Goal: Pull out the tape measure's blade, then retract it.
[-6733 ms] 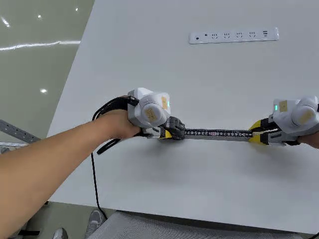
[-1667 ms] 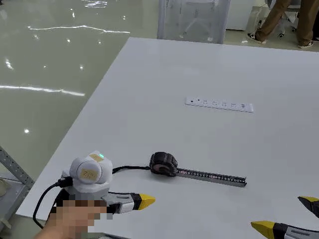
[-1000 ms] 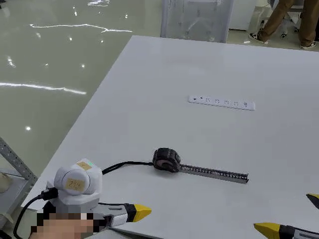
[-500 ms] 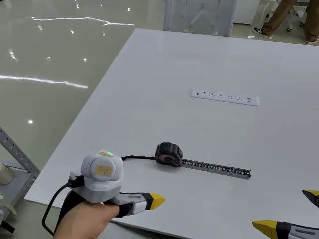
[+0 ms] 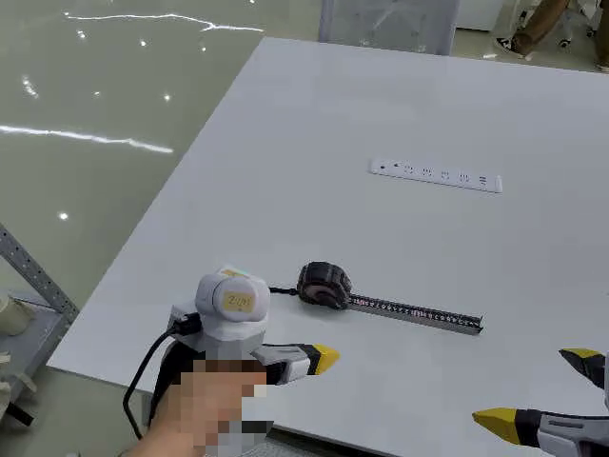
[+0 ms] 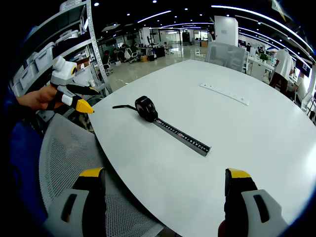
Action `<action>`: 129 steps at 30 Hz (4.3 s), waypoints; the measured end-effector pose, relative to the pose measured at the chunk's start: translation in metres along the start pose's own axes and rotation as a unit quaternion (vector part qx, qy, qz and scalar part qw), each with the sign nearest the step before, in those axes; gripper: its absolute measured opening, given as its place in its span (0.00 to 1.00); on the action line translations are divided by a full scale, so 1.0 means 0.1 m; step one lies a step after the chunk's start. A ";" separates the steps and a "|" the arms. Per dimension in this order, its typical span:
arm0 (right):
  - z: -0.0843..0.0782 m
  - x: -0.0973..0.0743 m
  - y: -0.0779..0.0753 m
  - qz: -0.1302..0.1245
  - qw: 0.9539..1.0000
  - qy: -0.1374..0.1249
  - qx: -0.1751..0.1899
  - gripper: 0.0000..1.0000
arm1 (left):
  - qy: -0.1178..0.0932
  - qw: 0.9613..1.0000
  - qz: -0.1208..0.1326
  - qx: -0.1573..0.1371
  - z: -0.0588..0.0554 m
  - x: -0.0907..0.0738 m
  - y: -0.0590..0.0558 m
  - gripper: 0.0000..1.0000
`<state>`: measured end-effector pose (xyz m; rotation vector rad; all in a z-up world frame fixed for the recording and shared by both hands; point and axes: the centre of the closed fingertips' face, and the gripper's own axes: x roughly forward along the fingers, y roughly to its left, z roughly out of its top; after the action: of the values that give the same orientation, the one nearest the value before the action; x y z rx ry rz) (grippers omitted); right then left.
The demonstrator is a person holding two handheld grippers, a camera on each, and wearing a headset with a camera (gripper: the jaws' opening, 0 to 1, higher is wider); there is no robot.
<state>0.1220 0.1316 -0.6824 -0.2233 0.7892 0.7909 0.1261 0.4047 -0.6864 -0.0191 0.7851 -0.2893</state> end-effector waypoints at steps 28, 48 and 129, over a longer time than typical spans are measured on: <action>-0.08 0.70 -0.53 0.051 0.993 0.077 -0.077 0.91 | -0.004 0.999 0.041 -0.023 0.26 0.78 0.06 0.96; -0.18 1.21 -0.85 0.092 0.976 0.134 -0.148 0.81 | 0.005 0.996 0.061 -0.065 0.25 1.23 0.19 0.92; -0.31 1.52 -1.08 0.184 0.909 0.179 -0.329 0.12 | 0.027 0.994 0.057 -0.092 0.17 1.77 0.25 0.63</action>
<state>0.2484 0.1260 -0.8225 -0.8629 0.8975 1.3927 0.2634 0.3808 -0.8004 -0.1407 0.8611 -0.1097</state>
